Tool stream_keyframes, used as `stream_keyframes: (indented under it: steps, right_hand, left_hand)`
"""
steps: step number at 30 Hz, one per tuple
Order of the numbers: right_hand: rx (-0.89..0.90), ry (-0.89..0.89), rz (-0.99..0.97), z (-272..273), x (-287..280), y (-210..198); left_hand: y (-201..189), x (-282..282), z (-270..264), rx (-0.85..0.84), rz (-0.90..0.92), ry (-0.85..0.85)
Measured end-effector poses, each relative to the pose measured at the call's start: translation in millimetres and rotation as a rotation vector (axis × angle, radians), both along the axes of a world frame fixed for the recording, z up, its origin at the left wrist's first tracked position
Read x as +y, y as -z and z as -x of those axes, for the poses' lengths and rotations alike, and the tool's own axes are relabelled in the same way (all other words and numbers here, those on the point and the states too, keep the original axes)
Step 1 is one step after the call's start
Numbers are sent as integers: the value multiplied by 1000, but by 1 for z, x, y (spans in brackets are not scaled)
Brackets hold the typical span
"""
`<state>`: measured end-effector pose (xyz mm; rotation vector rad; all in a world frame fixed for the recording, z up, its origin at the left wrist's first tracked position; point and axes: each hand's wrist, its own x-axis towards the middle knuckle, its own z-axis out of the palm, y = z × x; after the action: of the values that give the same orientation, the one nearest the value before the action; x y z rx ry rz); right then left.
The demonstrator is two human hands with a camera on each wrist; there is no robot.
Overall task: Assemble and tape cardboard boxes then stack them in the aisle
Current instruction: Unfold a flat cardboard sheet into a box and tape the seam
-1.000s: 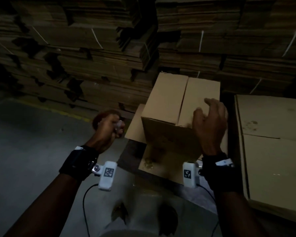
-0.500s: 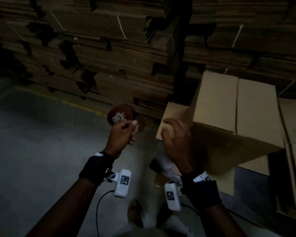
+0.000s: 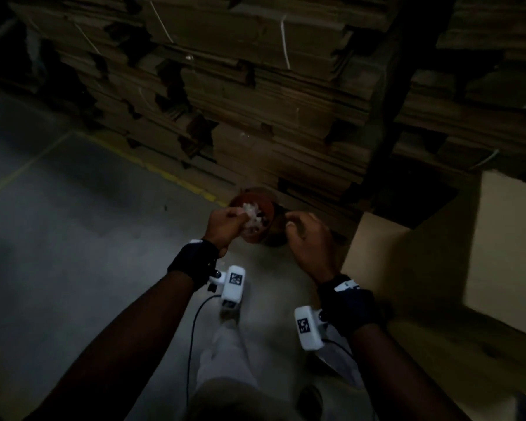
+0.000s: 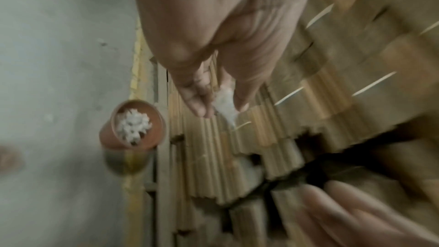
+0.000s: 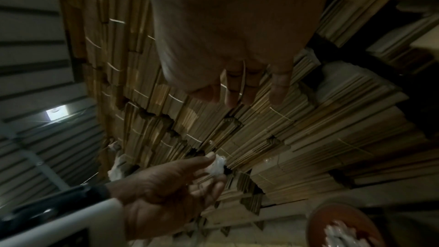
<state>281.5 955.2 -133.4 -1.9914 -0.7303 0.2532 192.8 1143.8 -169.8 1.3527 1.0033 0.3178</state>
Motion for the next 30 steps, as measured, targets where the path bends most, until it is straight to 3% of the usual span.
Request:
stream_keyframes:
  steps: [4, 8, 11, 14, 18, 23, 30]
  right_hand:
    - [60, 62, 58, -39, 72, 31]
    - [120, 109, 108, -72, 142, 66]
    - [155, 119, 111, -88, 179, 88]
    - [196, 137, 114, -92, 193, 95]
    - [202, 169, 131, -91, 195, 81]
    - [162, 200, 170, -86, 171, 54]
    - [-17, 246, 109, -41, 61, 2]
  left_hand:
    - [49, 98, -64, 112, -127, 53]
    - [93, 189, -124, 358, -318, 393]
    - [133, 240, -146, 379, -311, 526]
    - [129, 255, -144, 369, -313, 596]
    - [100, 245, -130, 293, -218, 572]
    - [53, 201, -102, 103, -303, 542]
    - [-14, 101, -65, -63, -350, 541]
